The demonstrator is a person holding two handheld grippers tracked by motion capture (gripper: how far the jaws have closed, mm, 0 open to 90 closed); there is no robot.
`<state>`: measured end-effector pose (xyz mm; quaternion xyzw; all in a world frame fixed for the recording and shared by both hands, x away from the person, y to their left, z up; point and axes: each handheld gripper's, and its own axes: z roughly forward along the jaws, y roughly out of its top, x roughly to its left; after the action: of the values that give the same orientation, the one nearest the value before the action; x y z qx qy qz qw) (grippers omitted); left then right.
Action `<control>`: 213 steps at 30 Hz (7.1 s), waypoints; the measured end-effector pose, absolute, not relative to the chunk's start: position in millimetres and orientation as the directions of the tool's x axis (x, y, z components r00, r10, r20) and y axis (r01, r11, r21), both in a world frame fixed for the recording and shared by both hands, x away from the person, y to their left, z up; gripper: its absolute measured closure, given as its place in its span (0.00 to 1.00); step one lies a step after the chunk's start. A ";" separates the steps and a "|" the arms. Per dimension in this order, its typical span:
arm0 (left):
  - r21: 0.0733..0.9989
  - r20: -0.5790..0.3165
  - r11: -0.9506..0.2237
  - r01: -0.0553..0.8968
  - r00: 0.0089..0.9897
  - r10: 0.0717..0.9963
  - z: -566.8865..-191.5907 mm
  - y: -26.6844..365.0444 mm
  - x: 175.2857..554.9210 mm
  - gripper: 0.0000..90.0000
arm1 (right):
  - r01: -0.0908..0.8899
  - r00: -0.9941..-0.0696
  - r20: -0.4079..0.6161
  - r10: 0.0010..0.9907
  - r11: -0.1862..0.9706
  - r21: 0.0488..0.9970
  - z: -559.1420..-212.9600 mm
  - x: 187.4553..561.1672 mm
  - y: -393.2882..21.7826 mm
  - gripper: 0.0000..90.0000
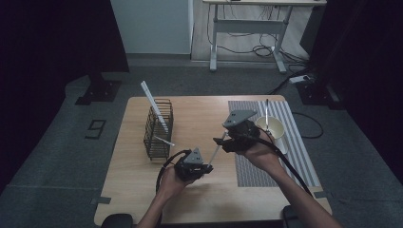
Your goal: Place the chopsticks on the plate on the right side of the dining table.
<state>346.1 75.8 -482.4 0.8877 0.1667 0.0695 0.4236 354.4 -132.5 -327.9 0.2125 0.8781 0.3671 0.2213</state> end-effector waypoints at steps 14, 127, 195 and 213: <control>0.784 0.003 -0.587 0.203 0.944 0.330 -466.2 88.5 341.3 0.96 | 0.293 -0.782 -0.164 0.601 0.587 0.755 -342.4 364.9 -164.2 0.39; 0.850 -0.037 -0.471 0.238 0.917 0.396 -440.5 101.7 333.2 0.20 | 0.309 -0.871 -0.101 0.481 0.696 0.649 -389.9 358.3 -219.2 0.92; 0.724 -0.044 -0.543 0.426 0.814 0.580 -544.2 120.3 325.6 0.00 | 0.538 -0.660 -0.077 0.747 0.543 0.644 -470.2 410.1 -328.1 0.92; 0.686 -0.038 -0.581 0.437 0.820 0.571 -547.6 120.0 327.4 0.00 | 0.566 -0.680 -0.055 0.731 0.572 0.594 -503.2 430.5 -349.8 0.89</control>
<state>327.4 120.0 -547.6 0.8842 0.2852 0.0937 0.3579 430.5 -349.8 -503.2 0.3709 0.8739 0.2767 0.1489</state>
